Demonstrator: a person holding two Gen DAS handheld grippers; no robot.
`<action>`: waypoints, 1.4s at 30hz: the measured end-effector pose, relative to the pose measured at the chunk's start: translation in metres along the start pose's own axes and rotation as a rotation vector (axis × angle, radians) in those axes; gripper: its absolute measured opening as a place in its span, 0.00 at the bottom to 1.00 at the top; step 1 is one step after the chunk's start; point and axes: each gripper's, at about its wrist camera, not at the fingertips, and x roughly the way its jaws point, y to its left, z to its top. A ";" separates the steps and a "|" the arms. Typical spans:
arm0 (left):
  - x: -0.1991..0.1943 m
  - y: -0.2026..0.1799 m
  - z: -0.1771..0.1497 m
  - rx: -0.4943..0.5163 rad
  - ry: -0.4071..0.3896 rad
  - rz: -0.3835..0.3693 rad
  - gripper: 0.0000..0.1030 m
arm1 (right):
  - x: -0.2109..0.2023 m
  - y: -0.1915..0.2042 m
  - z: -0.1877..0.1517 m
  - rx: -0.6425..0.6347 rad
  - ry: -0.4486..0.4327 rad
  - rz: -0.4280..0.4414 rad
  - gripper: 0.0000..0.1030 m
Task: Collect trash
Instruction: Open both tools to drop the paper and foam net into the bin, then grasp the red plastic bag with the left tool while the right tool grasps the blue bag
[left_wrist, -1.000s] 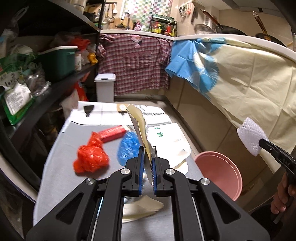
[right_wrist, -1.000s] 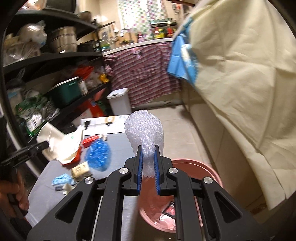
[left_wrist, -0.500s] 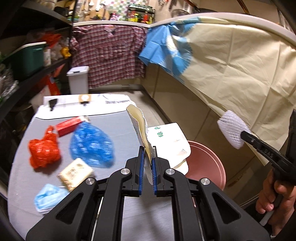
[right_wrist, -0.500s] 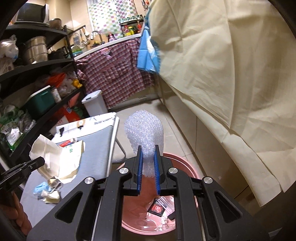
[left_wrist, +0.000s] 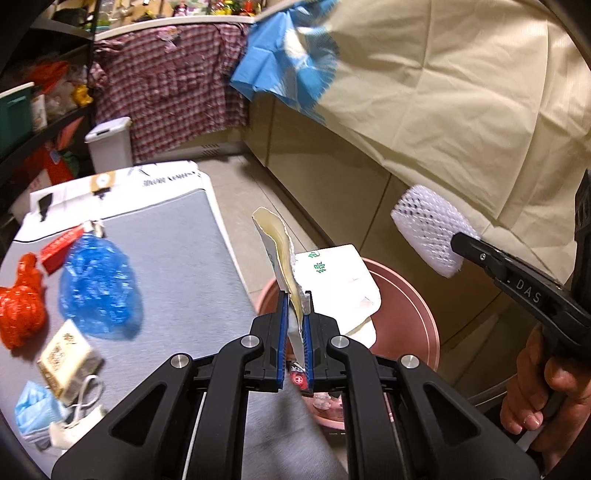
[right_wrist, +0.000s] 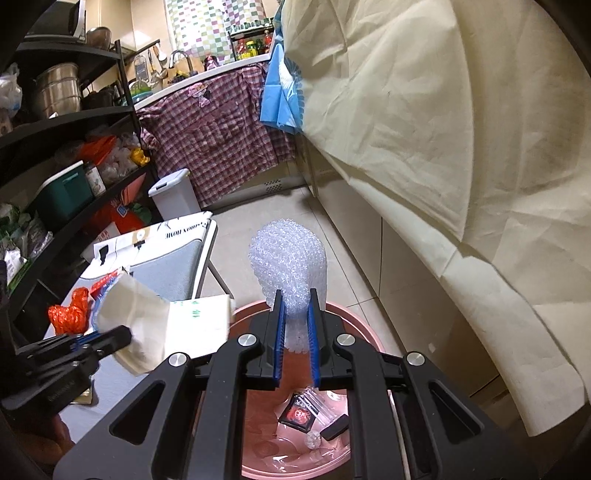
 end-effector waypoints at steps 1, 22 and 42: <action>0.003 -0.001 -0.002 0.004 0.007 -0.003 0.07 | 0.002 0.000 -0.001 -0.003 0.004 -0.001 0.11; 0.040 -0.006 -0.014 -0.023 0.119 -0.034 0.29 | 0.030 -0.002 -0.004 -0.031 0.068 -0.050 0.44; -0.065 0.038 -0.009 -0.052 -0.004 0.023 0.29 | -0.004 0.018 -0.009 -0.093 0.007 -0.038 0.44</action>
